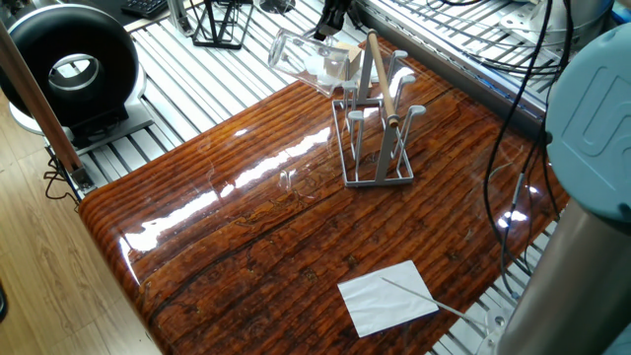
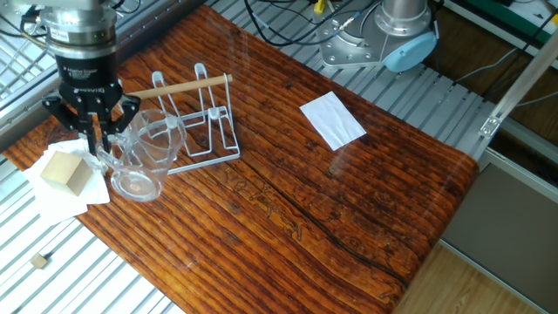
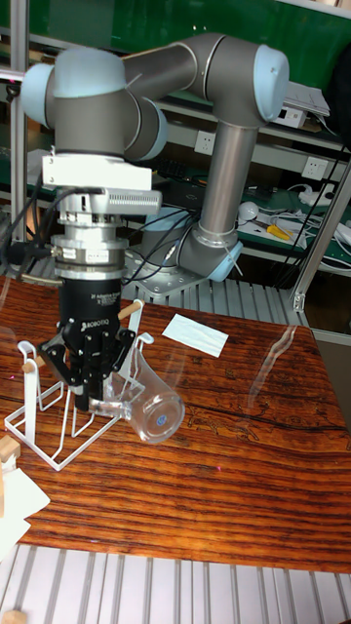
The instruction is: Put the cup on the cup rack
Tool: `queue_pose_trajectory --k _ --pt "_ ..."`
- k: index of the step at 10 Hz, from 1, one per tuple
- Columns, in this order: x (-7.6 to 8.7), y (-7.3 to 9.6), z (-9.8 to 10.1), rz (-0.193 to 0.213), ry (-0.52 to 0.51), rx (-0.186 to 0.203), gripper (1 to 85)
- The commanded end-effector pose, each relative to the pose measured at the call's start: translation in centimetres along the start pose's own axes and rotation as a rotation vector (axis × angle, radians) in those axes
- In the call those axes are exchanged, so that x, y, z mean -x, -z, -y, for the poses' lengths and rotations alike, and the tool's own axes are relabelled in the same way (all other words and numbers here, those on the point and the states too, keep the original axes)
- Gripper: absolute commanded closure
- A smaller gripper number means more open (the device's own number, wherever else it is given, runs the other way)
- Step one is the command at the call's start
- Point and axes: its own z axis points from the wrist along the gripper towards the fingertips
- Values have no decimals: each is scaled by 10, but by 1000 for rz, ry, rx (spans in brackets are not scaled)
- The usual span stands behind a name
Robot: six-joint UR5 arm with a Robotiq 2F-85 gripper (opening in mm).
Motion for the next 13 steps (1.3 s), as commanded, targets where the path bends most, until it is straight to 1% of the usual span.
queue_pose_trajectory --k 1,3,5,8,11,12,13 --pt "5 -14 7 -2 9 -20 847" --pt "1 -10 18 -6 33 -11 847" --pt "-1 -6 19 -11 35 -14 847" --pt "3 -13 13 -6 15 -28 847" --pt "10 -24 1 5 -3 -42 847" --pt "10 -26 4 6 9 -53 847" --pt "10 -25 10 10 23 -47 847"
